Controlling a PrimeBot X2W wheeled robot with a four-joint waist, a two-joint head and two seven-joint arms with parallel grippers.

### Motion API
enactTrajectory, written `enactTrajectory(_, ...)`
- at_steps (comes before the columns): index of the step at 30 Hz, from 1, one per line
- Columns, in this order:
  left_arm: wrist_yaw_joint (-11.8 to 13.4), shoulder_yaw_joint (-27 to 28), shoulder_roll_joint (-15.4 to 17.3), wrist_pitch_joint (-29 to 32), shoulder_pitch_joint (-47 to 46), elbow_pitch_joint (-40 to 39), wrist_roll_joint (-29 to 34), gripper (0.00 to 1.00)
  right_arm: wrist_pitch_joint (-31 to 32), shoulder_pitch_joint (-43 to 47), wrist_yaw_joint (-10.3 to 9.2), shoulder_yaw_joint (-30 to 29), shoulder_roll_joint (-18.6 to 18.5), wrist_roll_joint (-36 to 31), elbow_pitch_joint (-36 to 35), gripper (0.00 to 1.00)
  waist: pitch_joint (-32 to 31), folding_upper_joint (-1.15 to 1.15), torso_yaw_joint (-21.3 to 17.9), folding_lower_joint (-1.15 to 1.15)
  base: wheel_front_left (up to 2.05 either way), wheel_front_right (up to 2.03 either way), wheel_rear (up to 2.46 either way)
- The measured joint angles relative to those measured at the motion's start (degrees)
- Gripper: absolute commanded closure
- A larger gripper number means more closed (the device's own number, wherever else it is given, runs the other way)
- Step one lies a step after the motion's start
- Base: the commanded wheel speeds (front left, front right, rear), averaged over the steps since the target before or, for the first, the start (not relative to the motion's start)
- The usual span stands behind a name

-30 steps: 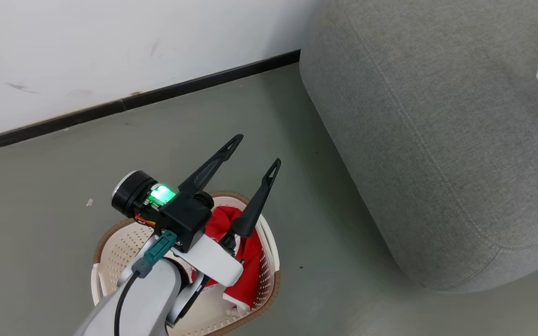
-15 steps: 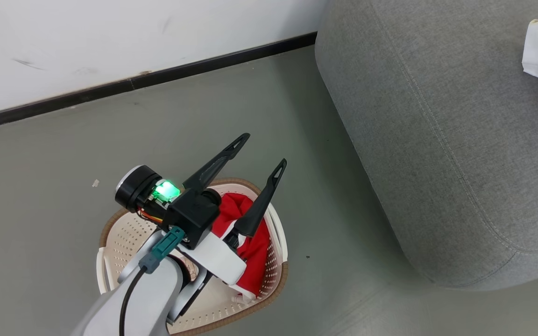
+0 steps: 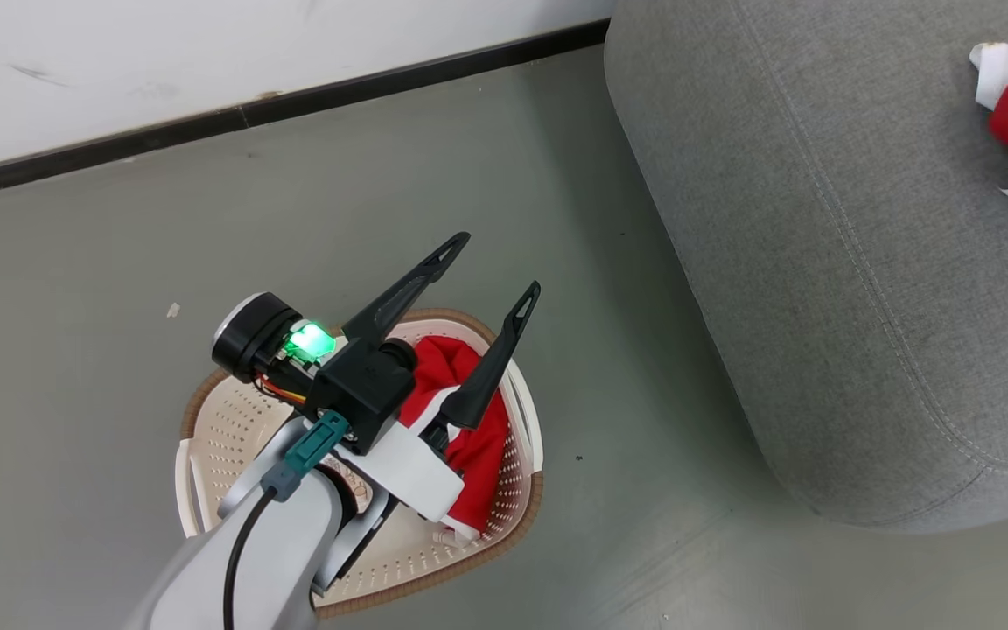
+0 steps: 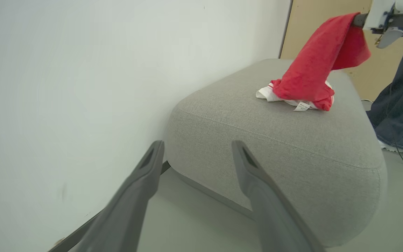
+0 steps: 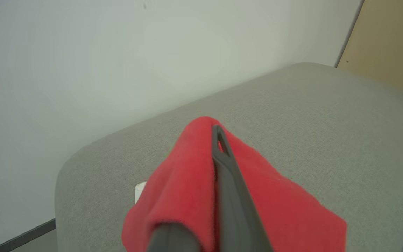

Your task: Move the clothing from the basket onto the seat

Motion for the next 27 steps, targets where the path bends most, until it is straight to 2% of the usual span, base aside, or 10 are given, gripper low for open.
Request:
enactTrajectory(9,0.0,0.4,0.0,0.0,-1.0,-0.2,0.0,0.00,-0.4,2.5,0.00,0.5,3.4,-1.0,2.8,1.00,1.5,0.00,-0.3,0.00,0.00,0.00,0.00)
enactTrajectory(16,0.0,0.6,0.0,-0.6,-1.0,-0.1,0.1,0.00,-0.4,4.0,0.00,0.5,4.6,-1.0,4.5,1.00,1.9,0.00,-0.2,0.00,0.00,0.00,0.00)
enactTrajectory(17,0.0,0.7,0.0,-0.9,-1.0,0.0,0.1,0.00,-0.4,4.1,0.00,0.5,4.8,-1.0,4.6,0.95,1.9,0.00,-0.2,0.00,0.00,0.00,0.00)
enactTrajectory(18,0.0,0.8,0.0,-0.9,-1.0,0.0,0.1,0.00,-0.4,4.1,0.00,0.5,5.0,-1.1,4.6,0.75,1.9,0.00,-0.2,0.00,0.00,0.00,0.00)
enactTrajectory(19,0.1,0.8,0.0,-1.0,-1.0,0.1,0.1,0.00,-0.4,4.1,0.00,0.5,5.2,-1.1,4.6,0.61,1.9,0.00,-0.2,0.00,0.00,0.00,0.00)
enactTrajectory(20,0.1,0.9,0.1,-1.1,-1.0,0.1,0.1,0.00,-0.4,4.1,0.00,0.4,5.5,-1.1,4.6,0.41,1.9,0.00,-0.3,0.00,0.00,0.00,0.00)
enactTrajectory(21,0.1,1.0,0.1,-1.1,-1.0,0.2,0.1,0.00,-0.4,4.2,0.00,0.2,5.9,-1.2,4.5,0.11,1.8,0.00,-0.3,0.00,0.00,0.00,0.00)
enactTrajectory(22,0.1,1.0,0.0,-1.1,-1.0,0.4,0.1,0.00,-0.4,4.2,0.00,0.3,6.1,-1.5,4.5,0.00,1.8,0.00,-0.4,0.00,0.00,0.00,0.00)
enactTrajectory(27,0.1,1.2,0.0,-1.9,-1.0,0.9,0.1,0.00,-0.4,4.8,0.00,1.2,6.0,-1.8,4.2,0.00,1.5,0.00,-0.8,0.00,0.00,0.00,0.00)
